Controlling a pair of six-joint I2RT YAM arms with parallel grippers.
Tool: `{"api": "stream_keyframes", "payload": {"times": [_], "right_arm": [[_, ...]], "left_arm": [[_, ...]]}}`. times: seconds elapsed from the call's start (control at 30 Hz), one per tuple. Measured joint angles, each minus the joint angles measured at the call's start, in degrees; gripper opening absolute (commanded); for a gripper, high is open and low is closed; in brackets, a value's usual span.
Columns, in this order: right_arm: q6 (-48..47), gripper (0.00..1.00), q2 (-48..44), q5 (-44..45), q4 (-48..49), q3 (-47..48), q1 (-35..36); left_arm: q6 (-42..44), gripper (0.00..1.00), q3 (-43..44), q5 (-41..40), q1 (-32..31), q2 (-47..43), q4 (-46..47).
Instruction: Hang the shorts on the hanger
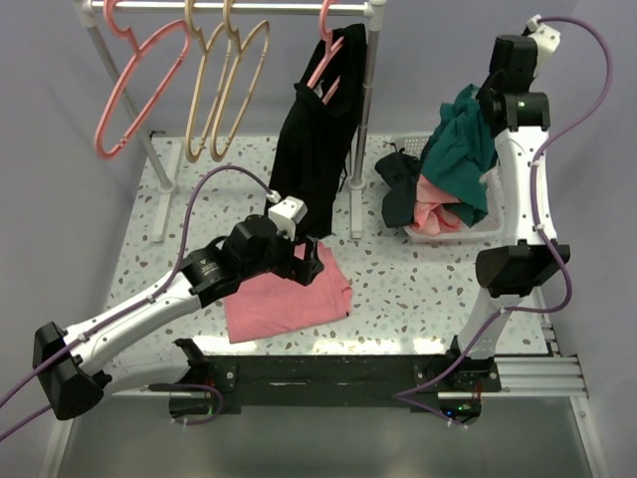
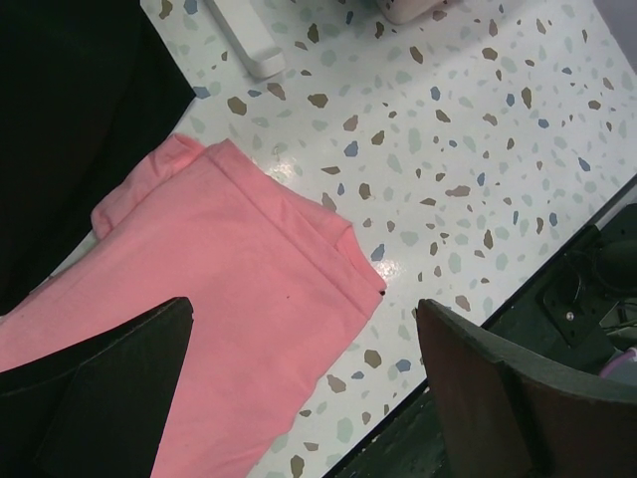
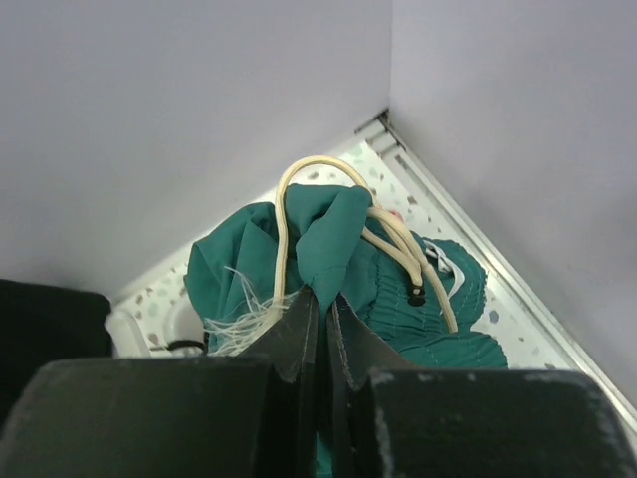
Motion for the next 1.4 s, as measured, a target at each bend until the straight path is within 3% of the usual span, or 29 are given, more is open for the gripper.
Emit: {"api": "stream_keyframes", "payload": {"times": [0.2,0.57,0.83,0.93,1.07,1.17,1.33,1.37,1.4], "right_arm": [[-0.33,0.0,-1.16,-0.42,0.22,6.19,-0.11],[-0.55,0.0,-20.9,-13.75,7.28,-7.41,-0.07],[-0.7,0.0,-30.18,-24.76,13.53,-8.59,-0.07],[0.33,0.0,-34.97,-29.79,16.13,-14.86,-0.04],[2.91,0.0,-45.68,-36.02,19.65,-32.5,1.95],[4.35,0.0,-52.65,-35.87,21.64,-45.62,9.31],[7.04,0.0,-59.54,-28.76,24.72,-66.75,32.57],[7.74,0.06,-59.56,-26.12,26.08,-70.53,37.79],[8.33,0.19,-58.95,-23.87,27.39,-73.94,42.53]], "left_arm": [[0.0,1.0,0.02,0.7,0.0,0.39,0.57],[0.2,1.0,1.66,1.31,0.0,0.9,1.14],[0.5,1.0,4.5,0.81,0.0,1.22,0.92],[0.59,1.0,6.27,-0.61,0.0,1.22,-0.07],[0.48,1.0,9.18,-3.32,0.24,1.16,-2.25],[0.28,1.0,10.27,-5.31,0.85,0.7,-3.82],[-0.74,1.0,10.27,-7.63,2.08,-0.68,-7.13],[-1.14,1.0,10.27,-7.82,2.29,-0.83,-7.74],[-1.33,1.0,10.21,-7.89,2.43,-0.9,-8.13]]}}
